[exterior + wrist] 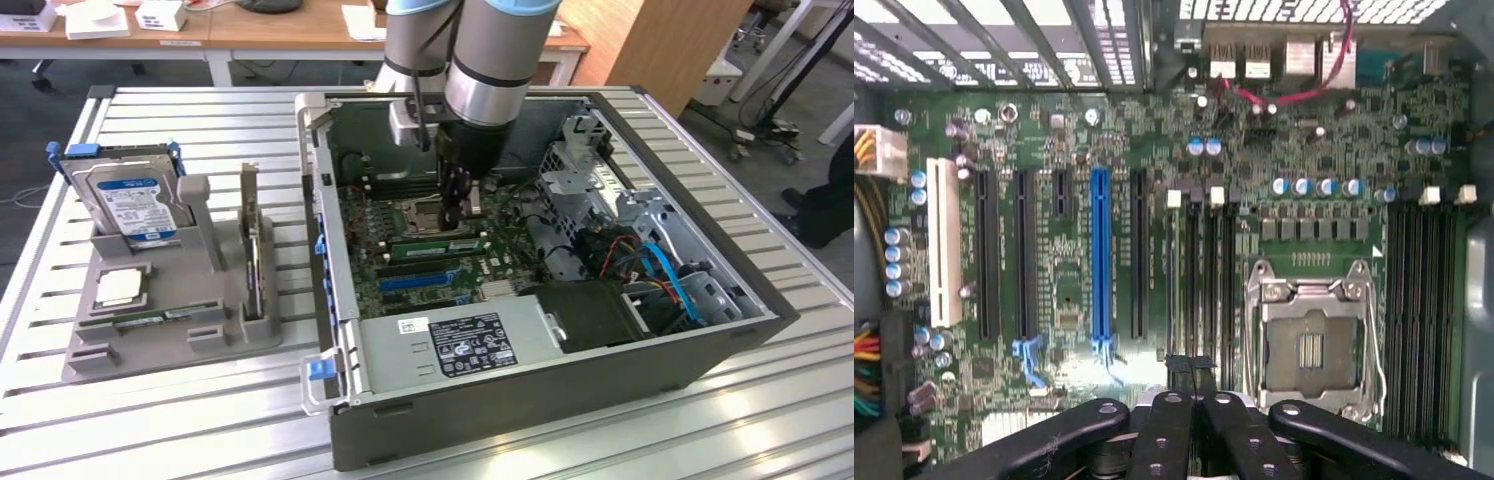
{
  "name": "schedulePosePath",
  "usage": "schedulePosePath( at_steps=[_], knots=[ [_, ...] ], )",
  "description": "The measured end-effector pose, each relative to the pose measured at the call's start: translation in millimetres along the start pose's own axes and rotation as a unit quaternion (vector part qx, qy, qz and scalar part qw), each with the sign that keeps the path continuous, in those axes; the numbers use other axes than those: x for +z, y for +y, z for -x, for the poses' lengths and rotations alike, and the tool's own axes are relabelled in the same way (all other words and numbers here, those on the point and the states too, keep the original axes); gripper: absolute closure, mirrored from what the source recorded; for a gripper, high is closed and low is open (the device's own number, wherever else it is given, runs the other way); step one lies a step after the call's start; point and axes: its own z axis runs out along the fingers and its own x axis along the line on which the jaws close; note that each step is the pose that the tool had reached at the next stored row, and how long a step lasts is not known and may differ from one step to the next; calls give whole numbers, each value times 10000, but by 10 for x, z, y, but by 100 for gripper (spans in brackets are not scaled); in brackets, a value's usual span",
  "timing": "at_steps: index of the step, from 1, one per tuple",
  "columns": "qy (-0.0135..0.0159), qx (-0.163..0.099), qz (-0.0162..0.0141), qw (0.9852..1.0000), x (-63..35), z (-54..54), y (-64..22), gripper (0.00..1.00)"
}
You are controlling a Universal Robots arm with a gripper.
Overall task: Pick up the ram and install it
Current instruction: 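Press down the ram until it locks into place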
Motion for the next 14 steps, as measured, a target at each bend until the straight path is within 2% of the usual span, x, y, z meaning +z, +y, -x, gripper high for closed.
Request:
schedulePosePath(
  at_steps=[3,5,6,14],
  knots=[
    [2,0,0,10000,1,3,49,90],
    [7,0,0,10000,4,7,178,90],
    [9,0,0,10000,4,7,201,90],
    [9,1,0,10000,5,6,257,90]
  ],
)
